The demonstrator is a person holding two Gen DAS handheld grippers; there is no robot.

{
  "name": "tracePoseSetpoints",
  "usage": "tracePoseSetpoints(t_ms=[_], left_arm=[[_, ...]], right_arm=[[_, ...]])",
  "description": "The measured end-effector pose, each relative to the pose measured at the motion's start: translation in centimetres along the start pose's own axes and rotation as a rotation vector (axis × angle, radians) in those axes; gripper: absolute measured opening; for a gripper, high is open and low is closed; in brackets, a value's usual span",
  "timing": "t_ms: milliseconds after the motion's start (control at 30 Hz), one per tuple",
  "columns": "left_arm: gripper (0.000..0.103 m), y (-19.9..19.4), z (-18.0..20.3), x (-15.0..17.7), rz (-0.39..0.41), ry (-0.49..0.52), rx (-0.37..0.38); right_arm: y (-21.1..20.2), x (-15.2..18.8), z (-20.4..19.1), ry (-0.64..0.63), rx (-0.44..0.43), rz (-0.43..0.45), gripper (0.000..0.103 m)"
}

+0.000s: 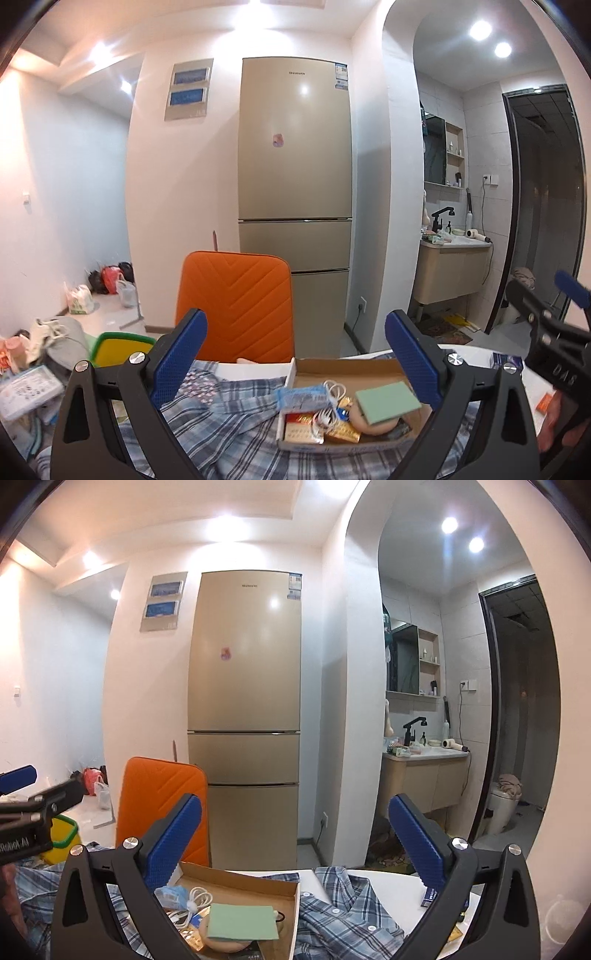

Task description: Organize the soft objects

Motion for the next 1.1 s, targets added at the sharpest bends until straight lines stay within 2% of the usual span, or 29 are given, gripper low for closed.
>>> tracePoseSetpoints(t_ms=[233, 367, 500, 633, 800, 967, 1100], left_arm=[[0.096, -4.6, -0.2, 1.3, 0.037, -0.033, 0.004], [0.096, -7.1, 0.1, 2.1, 0.063, -0.002, 0.014], [0.096, -9.0, -0.8, 3.4, 0.092, -0.047, 0.004], [0.096, -9.3, -1.4, 5.2, 0.076, -0.066, 0.004], [0.096, -9.3, -1.7, 8.0, 0.040, -0.064, 0.006], [0.096, -9.1, -1.6, 10.6, 0.000, -0.048, 0.009], [0.096, -9.1, -1.9, 11.9, 0.001, -0.050, -0.011]], right_arm=[[-4.4, 0.3, -0.3, 0.001, -0.023, 0.036, 0.102], [-7.0, 0.4, -0.6, 0.006, -0.043, 0.061, 0.102], [-9.4, 0.7, -0.8, -0.001, -0.043, 0.090, 0.102], [-11.2, 1.5, -0.8, 0.040, -0.070, 0.094, 0.103], [-13.1, 3.4, -1.0, 0.023, -0.040, 0.132, 0.103], [-13.2, 5.5, -0.8, 0.021, -0.036, 0.101, 0.103], [-13.3, 6.9, -0.5, 0.025, -0.040, 0.090, 0.103]])
Point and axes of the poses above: each gripper's, at about its wrist camera, not at the fingertips, and y roughly the way its jaws point, z to its right, x to its underside, the point moved 2 cm from there along y, roughly the way its jaws point, and after that the axes turned 2 degrees about -y, right-handed, at the moved point
